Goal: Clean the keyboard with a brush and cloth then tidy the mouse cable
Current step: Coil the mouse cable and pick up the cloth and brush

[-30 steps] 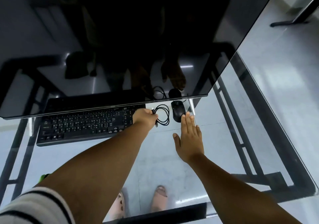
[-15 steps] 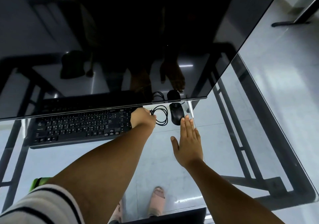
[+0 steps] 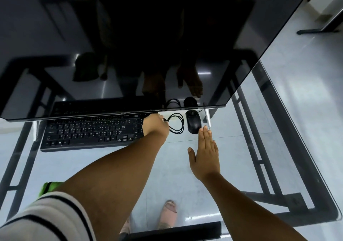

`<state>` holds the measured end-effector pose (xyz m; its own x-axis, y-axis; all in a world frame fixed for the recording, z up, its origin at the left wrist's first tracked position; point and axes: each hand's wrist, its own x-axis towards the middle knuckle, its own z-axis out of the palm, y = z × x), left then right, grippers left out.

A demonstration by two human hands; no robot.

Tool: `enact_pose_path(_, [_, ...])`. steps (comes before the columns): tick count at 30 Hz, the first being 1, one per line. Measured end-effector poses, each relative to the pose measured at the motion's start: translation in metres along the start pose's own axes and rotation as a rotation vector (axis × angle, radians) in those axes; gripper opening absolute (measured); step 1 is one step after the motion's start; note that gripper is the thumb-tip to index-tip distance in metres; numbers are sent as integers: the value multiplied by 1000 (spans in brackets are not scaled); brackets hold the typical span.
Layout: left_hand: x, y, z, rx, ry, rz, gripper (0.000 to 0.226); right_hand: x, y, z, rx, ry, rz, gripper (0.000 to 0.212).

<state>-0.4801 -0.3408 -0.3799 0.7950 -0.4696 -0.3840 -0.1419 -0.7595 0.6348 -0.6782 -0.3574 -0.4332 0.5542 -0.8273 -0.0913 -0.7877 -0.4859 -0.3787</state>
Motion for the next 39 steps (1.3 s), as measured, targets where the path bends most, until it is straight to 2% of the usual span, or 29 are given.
enact_pose_path(6, [-20,-25,-30,-61,6,147,24,-19,-21,-3,9,52,-3,69])
enact_pose_path(12, [-42,-96,-85,-73,38,282,25,-38,-69,9,21,40,-84,67])
enact_pose_path(19, [-54,-199,-163,-62,159,202,27,-73,-151,30,138,4,-145,58])
enact_pose_path(24, [-66,-258,-220,11,219,93,43,-106,-212,55,244,-129,-149,41])
enact_pose_path(26, [-67,-281,-238,28,193,20,56,-116,-234,64,260,-196,-92,29])
enact_pose_path(28, [-67,-297,-248,52,132,-57,69,-122,-250,72,166,-258,-75,24])
enact_pose_path(33, [-73,-317,-259,92,-59,-104,80,-138,-280,83,53,-359,46,37])
enact_pose_path(35, [-76,-314,-259,91,-118,-118,74,-140,-286,84,20,-399,72,34])
enact_pose_path(38, [-75,-311,-259,115,-200,-164,38,-139,-293,84,27,-441,126,22])
enact_pose_path(39, [-73,-311,-258,138,-230,-169,34,-139,-294,84,49,-435,147,21])
